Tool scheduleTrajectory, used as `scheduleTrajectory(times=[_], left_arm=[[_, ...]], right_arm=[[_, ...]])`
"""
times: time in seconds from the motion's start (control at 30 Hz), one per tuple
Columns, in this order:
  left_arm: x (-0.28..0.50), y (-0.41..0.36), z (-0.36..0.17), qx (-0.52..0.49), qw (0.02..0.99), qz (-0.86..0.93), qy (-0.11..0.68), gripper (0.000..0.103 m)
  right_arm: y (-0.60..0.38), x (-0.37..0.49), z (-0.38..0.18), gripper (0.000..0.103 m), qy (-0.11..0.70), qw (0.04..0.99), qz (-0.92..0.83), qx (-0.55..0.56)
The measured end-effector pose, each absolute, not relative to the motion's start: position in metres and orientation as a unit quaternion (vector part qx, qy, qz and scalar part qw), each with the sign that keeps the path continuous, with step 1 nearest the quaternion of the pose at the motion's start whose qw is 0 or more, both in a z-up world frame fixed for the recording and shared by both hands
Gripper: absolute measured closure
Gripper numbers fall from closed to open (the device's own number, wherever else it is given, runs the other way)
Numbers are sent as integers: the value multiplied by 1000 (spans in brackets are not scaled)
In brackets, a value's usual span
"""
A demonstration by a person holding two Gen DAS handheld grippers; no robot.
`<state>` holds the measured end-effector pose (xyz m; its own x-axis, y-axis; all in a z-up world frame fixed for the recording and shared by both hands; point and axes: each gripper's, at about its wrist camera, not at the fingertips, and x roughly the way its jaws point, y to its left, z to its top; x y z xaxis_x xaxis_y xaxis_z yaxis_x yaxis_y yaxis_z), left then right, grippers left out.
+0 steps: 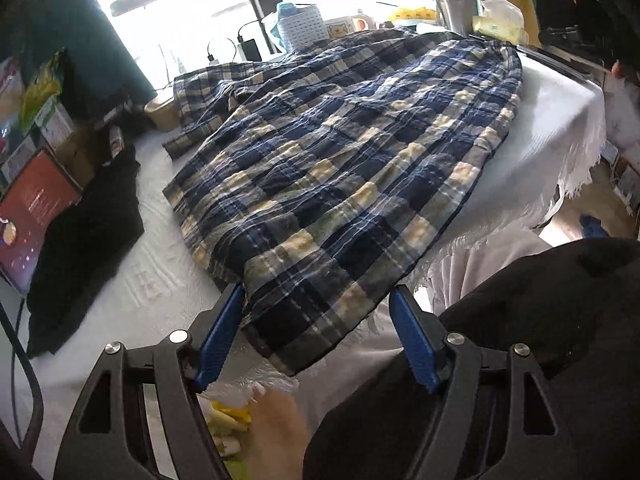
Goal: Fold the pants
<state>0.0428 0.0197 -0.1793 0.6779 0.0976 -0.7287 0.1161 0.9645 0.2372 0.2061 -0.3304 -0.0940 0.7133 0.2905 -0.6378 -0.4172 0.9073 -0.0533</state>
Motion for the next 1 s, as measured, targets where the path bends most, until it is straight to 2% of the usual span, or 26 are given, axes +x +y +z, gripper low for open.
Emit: scheduleTrajectory(times=[0.03, 0.17, 0.2, 0.23, 0.67, 0.77, 0.9, 0.93, 1.0], left_arm=[[43, 21, -178, 135, 908, -4, 396, 53], [41, 28, -169, 117, 913, -26, 391, 78], [40, 30, -167, 109, 913, -31, 391, 89], [40, 34, -164, 100, 915, -33, 390, 94], [35, 93, -101, -13, 943, -20, 332, 97], [34, 102, -102, -21, 941, -14, 337, 98], [35, 100, -111, -23, 936, -24, 351, 98], [35, 99, -112, -24, 935, -28, 352, 98], [36, 96, -113, -23, 934, -37, 356, 98]], right_arm=[[-332, 207, -94, 31, 326, 921, 193, -96], [-336, 210, -97, 31, 327, 921, 191, -97], [-338, 212, -97, 31, 327, 921, 190, -97], [-339, 213, -97, 31, 327, 921, 189, -98], [-347, 236, -104, 31, 332, 916, 195, -115], [-339, 249, -117, 31, 341, 908, 212, -117], [-313, 260, -138, 32, 350, 894, 220, -173], [-308, 260, -138, 37, 344, 894, 222, -182], [-300, 264, -136, 40, 331, 896, 223, -197]])
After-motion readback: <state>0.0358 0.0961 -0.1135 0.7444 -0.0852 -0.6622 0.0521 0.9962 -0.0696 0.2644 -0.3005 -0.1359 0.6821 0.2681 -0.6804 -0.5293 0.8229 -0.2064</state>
